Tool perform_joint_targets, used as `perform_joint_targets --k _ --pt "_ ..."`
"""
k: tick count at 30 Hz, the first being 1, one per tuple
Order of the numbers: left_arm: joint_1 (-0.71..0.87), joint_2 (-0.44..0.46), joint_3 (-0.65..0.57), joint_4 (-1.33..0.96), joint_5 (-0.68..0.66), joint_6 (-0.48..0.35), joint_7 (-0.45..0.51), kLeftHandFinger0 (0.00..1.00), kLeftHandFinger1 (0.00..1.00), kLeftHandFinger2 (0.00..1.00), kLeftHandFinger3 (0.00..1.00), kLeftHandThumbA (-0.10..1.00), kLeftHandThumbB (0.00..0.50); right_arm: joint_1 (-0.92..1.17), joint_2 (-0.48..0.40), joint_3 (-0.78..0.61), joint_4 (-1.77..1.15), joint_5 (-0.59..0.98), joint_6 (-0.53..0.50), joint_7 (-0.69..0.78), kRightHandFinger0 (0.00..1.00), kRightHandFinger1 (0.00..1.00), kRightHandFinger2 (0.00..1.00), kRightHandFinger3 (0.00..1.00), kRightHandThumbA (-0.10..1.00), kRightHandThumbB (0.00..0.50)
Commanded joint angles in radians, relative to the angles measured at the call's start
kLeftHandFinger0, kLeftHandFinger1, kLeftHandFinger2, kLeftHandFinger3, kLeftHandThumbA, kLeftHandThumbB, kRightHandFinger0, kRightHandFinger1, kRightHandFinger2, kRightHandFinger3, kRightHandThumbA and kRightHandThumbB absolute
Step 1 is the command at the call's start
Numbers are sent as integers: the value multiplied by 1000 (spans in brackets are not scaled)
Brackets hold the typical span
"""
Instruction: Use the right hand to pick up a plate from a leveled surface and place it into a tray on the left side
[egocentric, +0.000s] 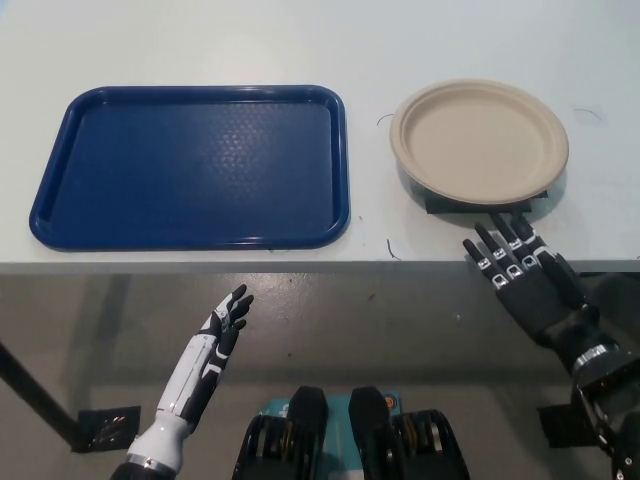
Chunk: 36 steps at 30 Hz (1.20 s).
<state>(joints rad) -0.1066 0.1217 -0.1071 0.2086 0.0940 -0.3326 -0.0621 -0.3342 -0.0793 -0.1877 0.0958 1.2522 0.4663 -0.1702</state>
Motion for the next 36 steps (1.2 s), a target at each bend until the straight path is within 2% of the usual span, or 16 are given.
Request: perform_joint_targets --k 1,13,28,32,36 --pt "-27 11 5 -13 -2 -47 -10 1000 1000 1000 1000 1000 108 -57 -2 -8 11 17 4 4 1000 1000 1000 1000 1000 306" --pt "-30 13 5 -7 1 -60 -9 1000 1000 1000 1000 1000 106 -89 4 -21 74 6 4 0 1000 1000 1000 1000 1000 307" --pt "-43 19 8 -15 -2 -42 -13 1000 1000 1000 1000 1000 130 -177 9 -34 211 -68 4 35 1000 1000 1000 1000 1000 314" --pt "-34 16 7 -24 -17 -33 -20 1000 1000 1000 1000 1000 126 -189 19 -49 232 -90 3 43 1000 1000 1000 1000 1000 331" --pt "-37 16 8 -13 -12 -44 -19 1000 1000 1000 1000 1000 131 -200 18 -61 253 -103 4 55 1000 1000 1000 1000 1000 320"
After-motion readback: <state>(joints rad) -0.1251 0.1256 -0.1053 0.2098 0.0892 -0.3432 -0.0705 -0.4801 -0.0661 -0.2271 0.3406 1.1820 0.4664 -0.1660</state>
